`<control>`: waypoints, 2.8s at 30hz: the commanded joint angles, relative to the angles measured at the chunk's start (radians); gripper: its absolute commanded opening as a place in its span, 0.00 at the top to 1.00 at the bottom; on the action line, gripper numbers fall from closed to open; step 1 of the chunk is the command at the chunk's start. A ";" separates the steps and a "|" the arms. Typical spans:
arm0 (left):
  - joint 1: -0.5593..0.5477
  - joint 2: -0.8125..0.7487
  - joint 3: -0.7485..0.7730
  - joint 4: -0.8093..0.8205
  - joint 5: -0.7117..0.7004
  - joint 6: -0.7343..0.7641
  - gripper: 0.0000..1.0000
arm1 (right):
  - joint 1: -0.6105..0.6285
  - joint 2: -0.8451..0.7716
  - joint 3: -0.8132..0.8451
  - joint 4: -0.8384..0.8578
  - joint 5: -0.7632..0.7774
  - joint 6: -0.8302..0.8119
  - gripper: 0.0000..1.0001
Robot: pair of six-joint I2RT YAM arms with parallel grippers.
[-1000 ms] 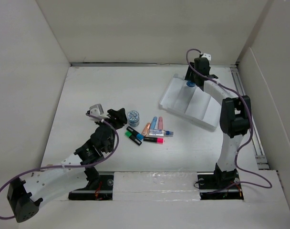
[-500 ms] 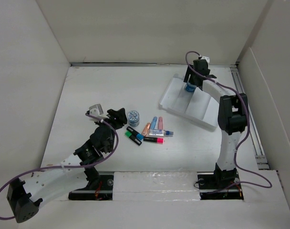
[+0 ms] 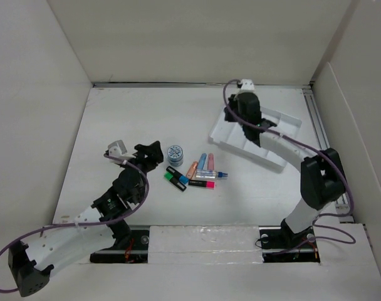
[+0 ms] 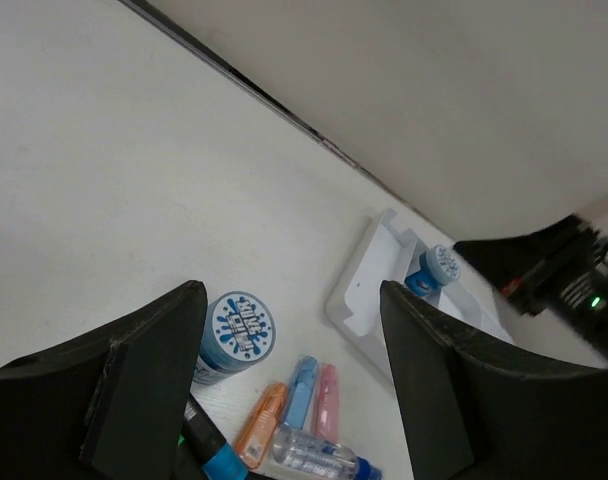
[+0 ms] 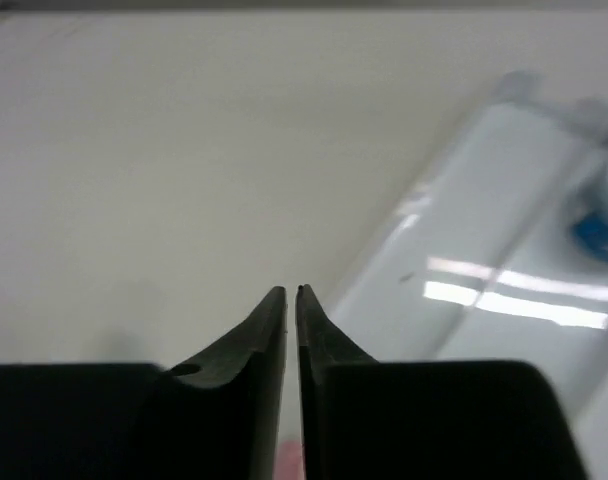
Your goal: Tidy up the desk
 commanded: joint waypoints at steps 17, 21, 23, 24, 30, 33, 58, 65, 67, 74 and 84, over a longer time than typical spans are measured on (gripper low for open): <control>0.004 -0.190 -0.102 0.042 -0.098 -0.058 0.29 | 0.506 0.215 0.048 0.044 0.037 -0.068 0.00; 0.004 -0.139 -0.070 0.010 -0.090 -0.067 0.30 | 0.506 0.286 0.111 0.041 0.085 -0.068 0.01; 0.004 -0.138 -0.071 0.021 -0.096 -0.063 0.30 | 0.506 0.304 0.123 0.056 0.091 -0.049 0.13; 0.004 -0.141 -0.068 0.013 -0.096 -0.060 0.30 | 0.506 0.324 0.137 0.061 0.083 -0.049 0.18; 0.004 -0.173 -0.096 0.054 -0.082 -0.041 0.30 | 0.506 0.263 0.142 0.062 0.111 -0.035 0.59; 0.004 -0.175 -0.088 0.038 -0.070 -0.046 0.30 | 0.432 0.154 0.065 0.127 0.083 -0.017 0.59; 0.004 -0.125 -0.068 0.042 -0.021 -0.020 0.30 | -0.133 0.022 -0.113 0.052 0.081 0.158 0.50; 0.004 -0.113 -0.068 0.062 -0.012 -0.017 0.29 | -0.123 -0.035 -0.136 0.044 0.106 0.149 0.00; 0.004 -0.106 -0.074 0.071 -0.012 -0.006 0.28 | -0.090 -0.072 -0.145 0.044 0.114 0.136 0.00; 0.004 -0.099 -0.062 0.053 -0.015 -0.009 0.28 | 0.180 -0.246 -0.306 0.099 0.033 0.048 0.99; 0.013 -0.073 -0.068 0.091 -0.002 0.008 0.29 | 0.375 -0.294 -0.467 -0.037 -0.195 0.067 0.21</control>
